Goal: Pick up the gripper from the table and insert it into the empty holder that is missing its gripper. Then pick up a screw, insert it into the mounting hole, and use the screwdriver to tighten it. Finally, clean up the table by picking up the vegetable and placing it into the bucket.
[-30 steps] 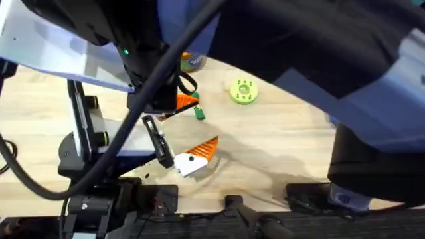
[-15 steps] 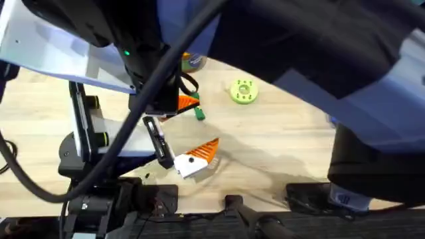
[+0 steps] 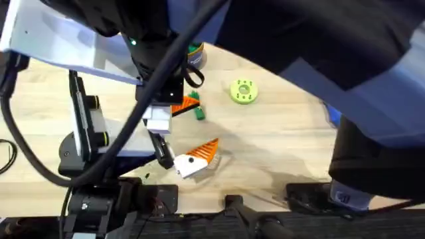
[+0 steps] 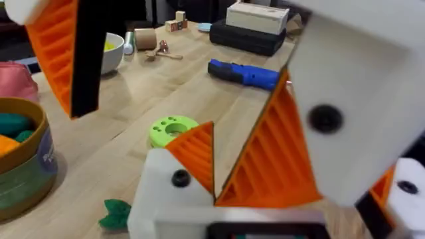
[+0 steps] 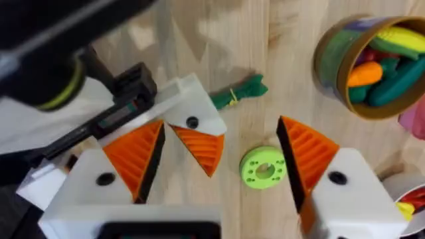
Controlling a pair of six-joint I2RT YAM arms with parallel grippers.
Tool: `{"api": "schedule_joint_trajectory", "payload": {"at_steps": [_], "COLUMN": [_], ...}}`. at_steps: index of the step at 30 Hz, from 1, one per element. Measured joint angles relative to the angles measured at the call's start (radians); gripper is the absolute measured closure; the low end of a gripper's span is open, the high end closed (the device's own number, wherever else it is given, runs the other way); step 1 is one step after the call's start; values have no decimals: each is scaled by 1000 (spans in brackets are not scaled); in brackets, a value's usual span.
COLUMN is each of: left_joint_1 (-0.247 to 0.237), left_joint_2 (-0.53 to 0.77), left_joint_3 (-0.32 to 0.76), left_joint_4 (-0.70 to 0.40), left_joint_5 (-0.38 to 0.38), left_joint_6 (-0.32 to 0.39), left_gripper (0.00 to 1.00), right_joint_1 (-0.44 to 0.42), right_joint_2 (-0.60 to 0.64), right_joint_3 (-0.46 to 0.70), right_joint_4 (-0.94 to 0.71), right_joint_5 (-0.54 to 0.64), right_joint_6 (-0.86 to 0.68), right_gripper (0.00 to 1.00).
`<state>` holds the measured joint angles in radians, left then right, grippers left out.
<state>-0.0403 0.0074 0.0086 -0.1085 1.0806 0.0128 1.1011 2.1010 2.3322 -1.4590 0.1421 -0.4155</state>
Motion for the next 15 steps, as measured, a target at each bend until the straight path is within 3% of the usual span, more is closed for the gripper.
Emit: {"api": "schedule_joint_trajectory", "payload": {"at_steps": [8,15], "left_joint_1": [0,0], "left_joint_2": [0,0], "left_joint_3": [0,0], "left_joint_4": [1,1], "left_joint_5": [-1,0], "left_joint_6": [8,10], "left_gripper": [15,15], "right_joint_1": [0,-31], "right_joint_2": [-11,-89], "right_joint_3": [-1,-1], "right_joint_4": [-4,-6], "right_joint_5": [8,-24], "right_joint_6": [62,265], "right_gripper": [10,11]}}
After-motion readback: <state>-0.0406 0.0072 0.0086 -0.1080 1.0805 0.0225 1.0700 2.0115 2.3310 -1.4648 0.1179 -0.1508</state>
